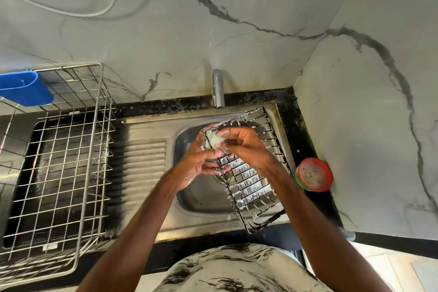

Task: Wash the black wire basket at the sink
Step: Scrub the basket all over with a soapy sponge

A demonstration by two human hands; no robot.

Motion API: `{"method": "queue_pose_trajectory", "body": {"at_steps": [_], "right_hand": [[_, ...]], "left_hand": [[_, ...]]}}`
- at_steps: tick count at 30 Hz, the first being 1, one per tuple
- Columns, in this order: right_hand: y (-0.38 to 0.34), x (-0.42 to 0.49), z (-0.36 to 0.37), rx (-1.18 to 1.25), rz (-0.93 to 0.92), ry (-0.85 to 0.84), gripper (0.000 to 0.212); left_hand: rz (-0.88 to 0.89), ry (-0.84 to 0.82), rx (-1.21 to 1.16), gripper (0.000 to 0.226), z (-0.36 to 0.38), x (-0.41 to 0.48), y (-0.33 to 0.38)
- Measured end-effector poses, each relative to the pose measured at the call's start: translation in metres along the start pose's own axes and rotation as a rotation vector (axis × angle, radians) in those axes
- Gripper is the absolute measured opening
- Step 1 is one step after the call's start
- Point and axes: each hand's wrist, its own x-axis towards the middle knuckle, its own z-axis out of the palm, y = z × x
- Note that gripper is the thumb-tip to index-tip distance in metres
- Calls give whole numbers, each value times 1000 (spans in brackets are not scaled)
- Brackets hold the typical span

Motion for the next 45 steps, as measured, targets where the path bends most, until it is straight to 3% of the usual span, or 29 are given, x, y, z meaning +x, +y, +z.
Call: {"method": "queue_pose_trajectory", "body": {"at_steps": [6,9,12,17,23,28,34,39,42,45], "right_hand": [[0,0,9,-62,-59,29,33],[0,0,17,-23,-133,106,35],[1,2,25,0,-187,236,28],[-11,3,20,96,-162,338,26],[-15,-7,18,80,-111,132,47],[-15,-21,21,-158,-71,130,36],[4,-54,14,-213,-16,129,36],[-1,-49,13,46,76,172,39],[-10,-33,17,218,84,157,38],[-12,-27,23,220,67,144,34]], "left_hand": [[5,11,5,105,8,-5,10],[17,81,-2,110,7,-4,18],[84,125,19,96,4,-2,23],[90,184,48,98,7,-2,27],[131,211,11,89,6,-3,28],[134,245,17,87,2,0,27],[140,258,37,73,7,2,22],[147,224,74,65,22,-1,21],[146,238,134,74,26,-1,21],[138,272,163,68,27,-3,25]]}}
